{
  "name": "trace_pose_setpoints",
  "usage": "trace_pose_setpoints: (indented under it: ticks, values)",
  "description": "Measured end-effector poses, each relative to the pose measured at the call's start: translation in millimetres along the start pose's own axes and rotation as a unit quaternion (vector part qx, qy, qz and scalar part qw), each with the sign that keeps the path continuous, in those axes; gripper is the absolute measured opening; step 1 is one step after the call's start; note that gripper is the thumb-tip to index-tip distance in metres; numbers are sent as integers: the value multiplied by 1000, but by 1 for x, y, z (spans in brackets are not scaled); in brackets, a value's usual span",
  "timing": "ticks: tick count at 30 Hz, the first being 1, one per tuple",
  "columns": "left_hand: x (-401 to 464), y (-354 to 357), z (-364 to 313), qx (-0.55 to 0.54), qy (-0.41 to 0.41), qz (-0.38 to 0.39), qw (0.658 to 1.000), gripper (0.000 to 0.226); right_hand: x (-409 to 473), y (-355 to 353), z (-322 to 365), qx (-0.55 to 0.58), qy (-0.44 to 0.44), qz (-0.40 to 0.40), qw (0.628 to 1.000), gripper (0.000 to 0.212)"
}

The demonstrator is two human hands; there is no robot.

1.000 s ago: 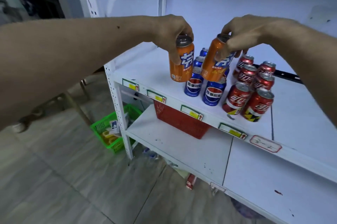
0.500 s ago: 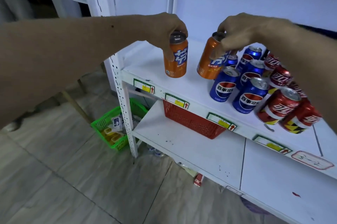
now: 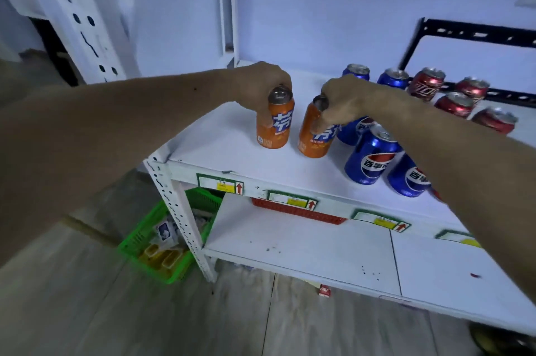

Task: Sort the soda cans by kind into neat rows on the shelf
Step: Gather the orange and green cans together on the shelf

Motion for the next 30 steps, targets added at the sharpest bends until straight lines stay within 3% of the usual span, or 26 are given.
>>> trace_pose_setpoints:
  ticks: [4,13,22,27,30]
  values:
    - [19,8,8,-16,15,61,998,70,9,7,-1,4,26,9,1000,49]
    - [44,21,10,-29,79,68,994,73,15,12,-7,18,55,23,998,46]
    - [49,25,3,-12,78,87,993,78,14,15,-2,1,69,37,997,50]
    - [45,19,1,17,49,140,989,96,3,8,-2,-16,57,32,998,79]
    - [42,2,-1,19,42,160,986,91,-12,-6,-7,-24,35,-13,999,91]
Point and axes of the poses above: each hand's wrist, its own x-axis towards the middle knuckle, its own y-axis out of the palm, z = x × y, the point moved 2 cm from there along x, towards the middle knuckle, and after that the axes turned 9 degrees about z, right-handed, at the moved point
